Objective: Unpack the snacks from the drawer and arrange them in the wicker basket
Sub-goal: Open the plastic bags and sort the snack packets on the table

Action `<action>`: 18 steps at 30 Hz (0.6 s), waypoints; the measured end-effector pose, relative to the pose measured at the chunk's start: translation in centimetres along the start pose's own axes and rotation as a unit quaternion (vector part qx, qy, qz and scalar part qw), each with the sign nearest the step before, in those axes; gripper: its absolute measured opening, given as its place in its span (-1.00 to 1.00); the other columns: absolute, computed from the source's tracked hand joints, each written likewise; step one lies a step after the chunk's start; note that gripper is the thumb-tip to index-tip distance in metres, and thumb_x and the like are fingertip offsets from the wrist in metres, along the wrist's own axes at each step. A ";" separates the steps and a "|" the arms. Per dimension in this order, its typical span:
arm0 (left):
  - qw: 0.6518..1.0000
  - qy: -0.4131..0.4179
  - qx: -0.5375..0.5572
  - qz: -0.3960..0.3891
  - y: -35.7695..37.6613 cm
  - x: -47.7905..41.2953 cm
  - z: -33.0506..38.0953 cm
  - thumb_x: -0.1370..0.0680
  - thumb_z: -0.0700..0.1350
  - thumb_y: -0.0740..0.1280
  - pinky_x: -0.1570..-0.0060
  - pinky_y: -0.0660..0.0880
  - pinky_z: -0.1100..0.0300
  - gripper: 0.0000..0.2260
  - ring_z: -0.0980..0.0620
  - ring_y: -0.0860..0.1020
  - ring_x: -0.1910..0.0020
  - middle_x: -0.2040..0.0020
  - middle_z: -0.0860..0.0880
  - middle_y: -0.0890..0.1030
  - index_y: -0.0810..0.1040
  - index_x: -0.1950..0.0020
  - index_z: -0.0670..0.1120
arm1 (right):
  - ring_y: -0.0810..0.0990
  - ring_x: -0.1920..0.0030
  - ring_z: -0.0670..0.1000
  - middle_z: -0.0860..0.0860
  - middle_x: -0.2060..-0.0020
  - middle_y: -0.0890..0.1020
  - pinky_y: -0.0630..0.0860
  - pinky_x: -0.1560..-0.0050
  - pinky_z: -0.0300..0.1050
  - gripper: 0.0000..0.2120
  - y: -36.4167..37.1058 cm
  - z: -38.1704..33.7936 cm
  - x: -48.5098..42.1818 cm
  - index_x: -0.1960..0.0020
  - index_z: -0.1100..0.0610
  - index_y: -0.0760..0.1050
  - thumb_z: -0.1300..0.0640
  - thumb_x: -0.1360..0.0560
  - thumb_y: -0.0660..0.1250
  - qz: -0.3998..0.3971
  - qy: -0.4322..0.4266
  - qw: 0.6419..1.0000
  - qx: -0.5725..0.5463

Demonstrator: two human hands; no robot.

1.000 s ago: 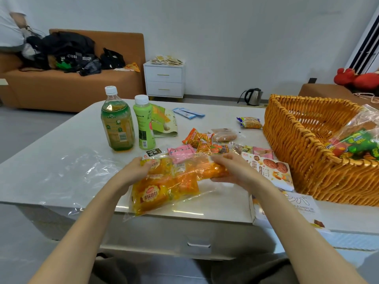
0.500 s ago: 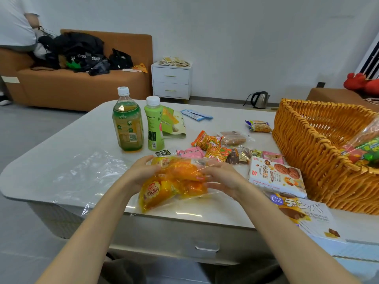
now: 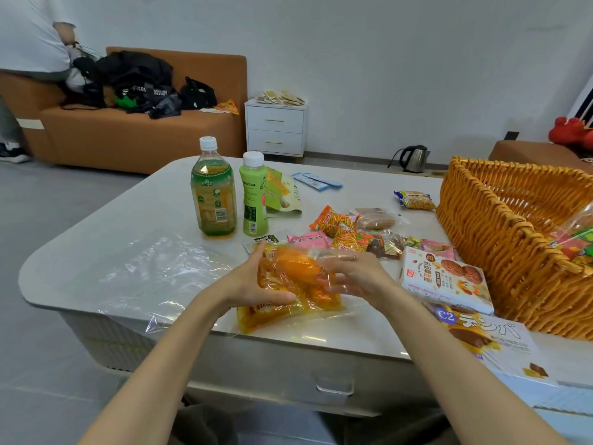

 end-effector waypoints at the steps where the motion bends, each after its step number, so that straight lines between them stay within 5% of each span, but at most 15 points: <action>1: 1.000 0.001 0.001 -0.001 -0.1 0.0 0.0 -0.26 0.13 0.54 -0.46 0.21 -0.05 0.15 -0.09 0.18 -0.51 -0.58 -0.03 0.06 -0.24 -0.56 0.12 | 0.66 0.14 0.08 0.12 0.08 0.71 0.65 0.17 -0.13 -0.77 0.4 -0.1 0.2 0.00 0.16 0.65 0.18 -0.36 0.53 -0.011 -0.011 1.000 0.009; 6: 0.998 0.003 0.055 -0.005 -0.7 0.3 -0.2 -0.28 0.13 0.53 -0.43 0.21 -0.03 0.13 -0.08 0.12 -0.53 -0.59 0.00 -0.01 -0.25 -0.55 0.16 | 0.53 0.32 -0.04 -0.01 0.20 0.67 0.56 0.36 -0.26 -0.81 0.6 -0.9 0.8 0.01 0.09 0.66 0.12 -0.38 0.52 0.015 -0.043 0.998 0.046; 10: 0.983 0.004 0.163 0.078 -1.7 -0.1 -0.3 -0.40 0.20 0.38 -0.38 0.28 -0.07 -0.12 -0.11 0.23 -0.49 -0.56 -0.09 0.16 -0.08 -0.57 0.13 | 0.45 0.32 -0.06 -0.04 0.28 0.60 0.48 0.45 -0.30 -0.80 0.2 -1.1 0.6 -0.12 0.10 0.64 0.13 -0.51 0.40 -0.001 -0.051 0.997 0.056; 16: 0.993 0.047 0.080 0.071 -0.6 -0.2 0.2 -0.47 0.09 0.41 -0.20 0.45 0.06 -0.22 -0.03 0.36 -0.37 -0.51 -0.02 0.25 0.02 -0.57 0.15 | 0.65 0.02 -0.01 0.03 0.01 0.70 0.58 0.06 -0.17 -0.78 2.5 -0.5 -0.5 -0.11 0.15 0.66 0.09 -0.53 0.38 -0.024 -0.142 0.982 0.126; 18: 0.995 0.055 0.051 0.068 -0.6 -0.3 0.4 -0.47 0.11 0.40 -0.26 0.45 0.01 -0.25 -0.06 0.33 -0.40 -0.53 -0.03 0.20 0.05 -0.55 0.21 | 0.65 -0.03 0.03 0.04 -0.05 0.68 0.58 0.08 -0.20 -0.76 2.5 -0.5 -0.8 -0.14 0.16 0.65 0.08 -0.53 0.38 -0.033 -0.138 0.979 0.145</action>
Point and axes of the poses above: each hand's wrist, its own x-axis away from the middle knuckle, its own y-axis out of the palm, z = x × y, the point moved 5 cm from there along -x, towards the middle knuckle
